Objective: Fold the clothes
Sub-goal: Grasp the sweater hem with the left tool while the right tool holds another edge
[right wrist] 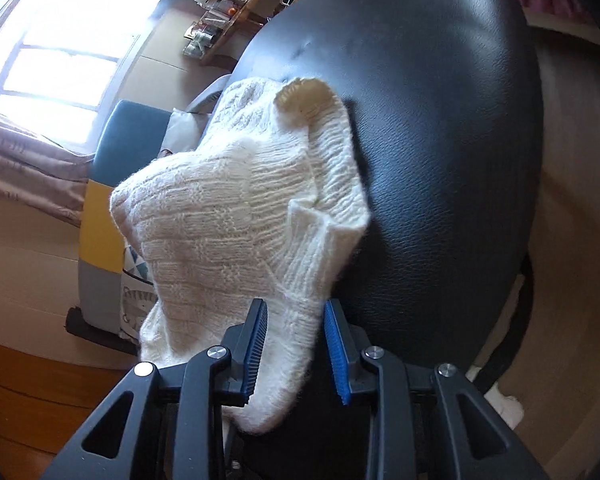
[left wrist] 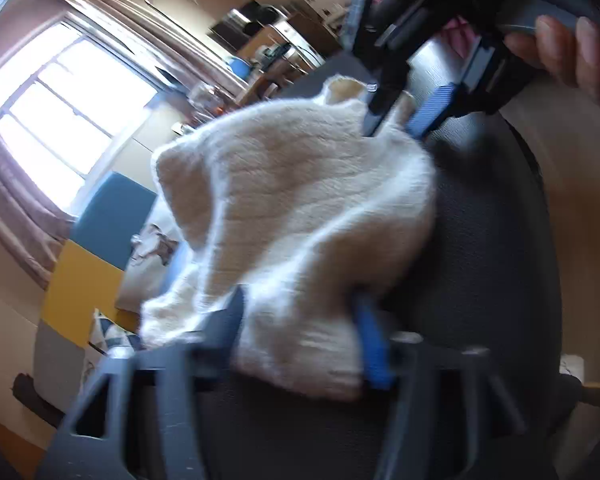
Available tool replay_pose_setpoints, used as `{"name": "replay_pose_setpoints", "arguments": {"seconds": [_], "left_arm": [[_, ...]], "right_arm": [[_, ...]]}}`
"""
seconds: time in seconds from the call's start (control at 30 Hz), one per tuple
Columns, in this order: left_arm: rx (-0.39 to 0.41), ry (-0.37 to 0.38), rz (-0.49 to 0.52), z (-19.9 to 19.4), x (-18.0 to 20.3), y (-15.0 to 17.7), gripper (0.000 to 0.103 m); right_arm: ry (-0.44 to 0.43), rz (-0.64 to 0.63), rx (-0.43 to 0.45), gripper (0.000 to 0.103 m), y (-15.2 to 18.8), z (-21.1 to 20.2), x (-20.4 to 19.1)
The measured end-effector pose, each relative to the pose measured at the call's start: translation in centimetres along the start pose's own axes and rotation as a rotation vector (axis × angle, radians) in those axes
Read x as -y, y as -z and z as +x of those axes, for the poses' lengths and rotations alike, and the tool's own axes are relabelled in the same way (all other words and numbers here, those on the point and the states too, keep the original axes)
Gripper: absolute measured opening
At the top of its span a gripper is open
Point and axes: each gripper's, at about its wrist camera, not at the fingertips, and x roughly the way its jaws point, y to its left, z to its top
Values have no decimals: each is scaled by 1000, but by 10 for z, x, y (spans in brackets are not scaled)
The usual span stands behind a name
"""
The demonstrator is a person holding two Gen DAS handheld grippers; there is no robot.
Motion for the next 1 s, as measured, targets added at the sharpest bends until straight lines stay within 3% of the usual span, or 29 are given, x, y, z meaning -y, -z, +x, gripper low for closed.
{"name": "replay_pose_setpoints", "arguments": {"seconds": [0.07,0.17,0.23,0.33,0.47,0.57,0.8,1.0], "left_arm": [[-7,-38,11,2,2,3,16],[16,-32,-59,-4,-13,5,12],[42,-42,-143,-11,-33,6,11],[71,-71,-279,-23,-68,6,11],[132,-111,-481,-47,-123,15,10],[186,-165,-578,-72,-155,28,10],[241,-234,-728,-111,-207,59,10],[269,-294,-815,-154,-229,101,10]], "right_arm": [[-29,5,10,29,2,7,-1],[-11,-42,31,9,8,15,-4],[-53,-30,39,6,12,16,-2],[-130,-56,39,6,15,14,-14],[-178,-227,48,6,21,5,-64],[-240,-330,73,6,30,-6,-104],[-340,-482,81,6,64,-14,-178],[-397,-563,18,6,108,-2,-219]]}}
